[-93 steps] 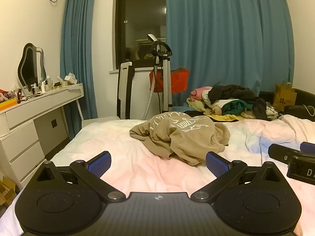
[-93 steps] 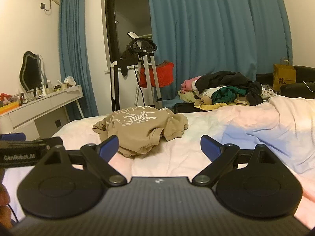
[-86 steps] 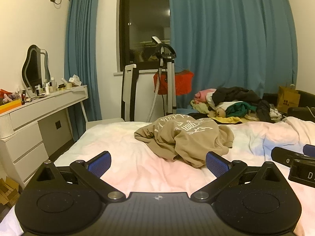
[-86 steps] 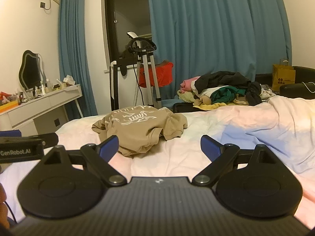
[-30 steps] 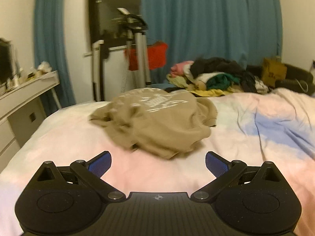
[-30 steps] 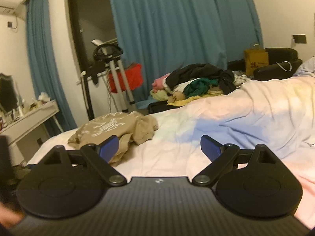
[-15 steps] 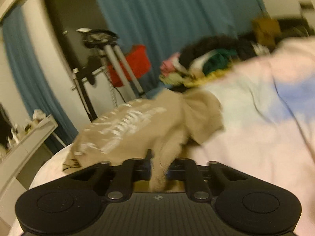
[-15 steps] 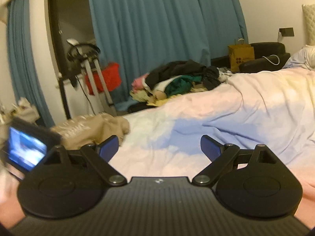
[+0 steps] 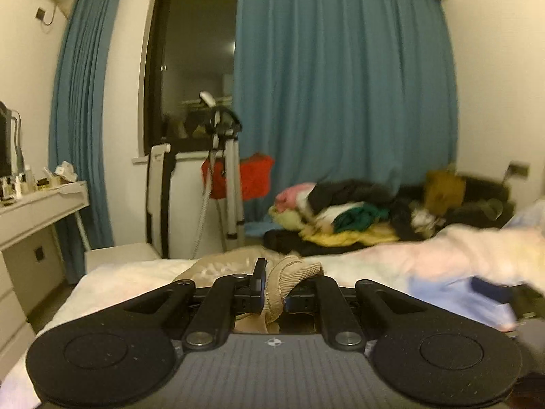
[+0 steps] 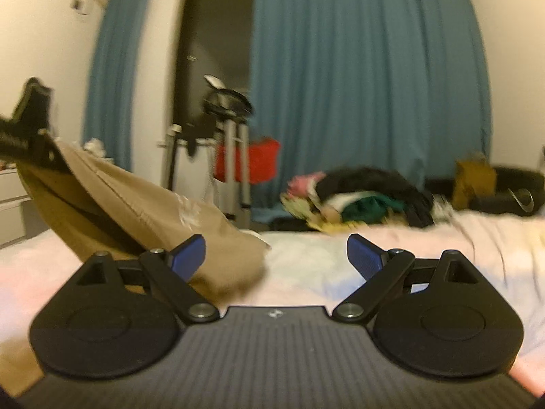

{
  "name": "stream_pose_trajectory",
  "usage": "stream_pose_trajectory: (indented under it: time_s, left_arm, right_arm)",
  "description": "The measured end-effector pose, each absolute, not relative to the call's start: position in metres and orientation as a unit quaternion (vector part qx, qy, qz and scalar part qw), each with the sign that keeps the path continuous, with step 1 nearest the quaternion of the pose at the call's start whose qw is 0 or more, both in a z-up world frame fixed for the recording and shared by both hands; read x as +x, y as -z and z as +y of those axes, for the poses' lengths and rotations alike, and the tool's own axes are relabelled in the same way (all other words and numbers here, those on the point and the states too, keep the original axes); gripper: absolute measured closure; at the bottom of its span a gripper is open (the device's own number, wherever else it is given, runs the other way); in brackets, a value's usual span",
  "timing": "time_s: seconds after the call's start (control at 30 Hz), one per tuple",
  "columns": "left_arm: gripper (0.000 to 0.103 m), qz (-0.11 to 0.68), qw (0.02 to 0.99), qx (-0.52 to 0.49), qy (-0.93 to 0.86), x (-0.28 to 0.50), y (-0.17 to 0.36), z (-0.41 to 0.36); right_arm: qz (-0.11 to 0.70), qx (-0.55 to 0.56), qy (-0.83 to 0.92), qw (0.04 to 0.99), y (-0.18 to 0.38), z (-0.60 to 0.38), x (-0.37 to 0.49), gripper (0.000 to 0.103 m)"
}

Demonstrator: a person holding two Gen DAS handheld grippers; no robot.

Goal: Fold clothes

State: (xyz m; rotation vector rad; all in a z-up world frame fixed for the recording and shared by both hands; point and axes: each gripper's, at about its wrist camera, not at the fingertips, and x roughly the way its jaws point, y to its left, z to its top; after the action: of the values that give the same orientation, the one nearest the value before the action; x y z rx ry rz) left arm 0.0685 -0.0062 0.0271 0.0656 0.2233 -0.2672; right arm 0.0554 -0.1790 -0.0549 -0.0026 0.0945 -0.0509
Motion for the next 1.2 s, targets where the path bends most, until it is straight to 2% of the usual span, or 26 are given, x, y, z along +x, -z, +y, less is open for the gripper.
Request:
stream_pose_trajectory:
  time_s: [0.17,0.43,0.63,0.8,0.93,1.0,1.2]
  left_arm:
    - [0.094,0.072,0.982,-0.037,0.171,0.011,-0.048,0.043]
    - [0.093,0.096,0.969,-0.124,0.189,0.010,-0.045,0.102]
    - [0.093,0.120,0.973,-0.084,0.180,0.017,-0.037,0.102]
    - [0.093,0.182,0.968,-0.033,0.169,0.031,-0.009,0.075]
    - [0.093,0.185,0.968,0.004,0.172,0.028,0.007,0.052]
    - [0.094,0.178,0.970,0.007,0.165,0.024,0.011,0.047]
    - [0.094,0.144,0.978,-0.036,0.148,0.012,0.001,0.054]
  right_arm:
    - [0.046,0.011,-0.040,0.998,0.028,-0.141,0.021,0.012]
    - [0.097,0.025,-0.132,0.986,0.008,-0.076,0.034,0.012]
    - [0.117,0.081,-0.086,0.986,0.020,-0.079,0.072,0.012]
    - [0.153,0.172,-0.015,0.973,0.039,-0.133,0.080,0.011]
    - [0.181,0.244,0.041,0.952,0.054,-0.177,0.086,0.012]
    - [0.201,0.234,0.060,0.949,0.061,-0.181,0.087,0.012]
    - [0.183,0.206,0.100,0.956,0.053,-0.185,0.075,0.012]
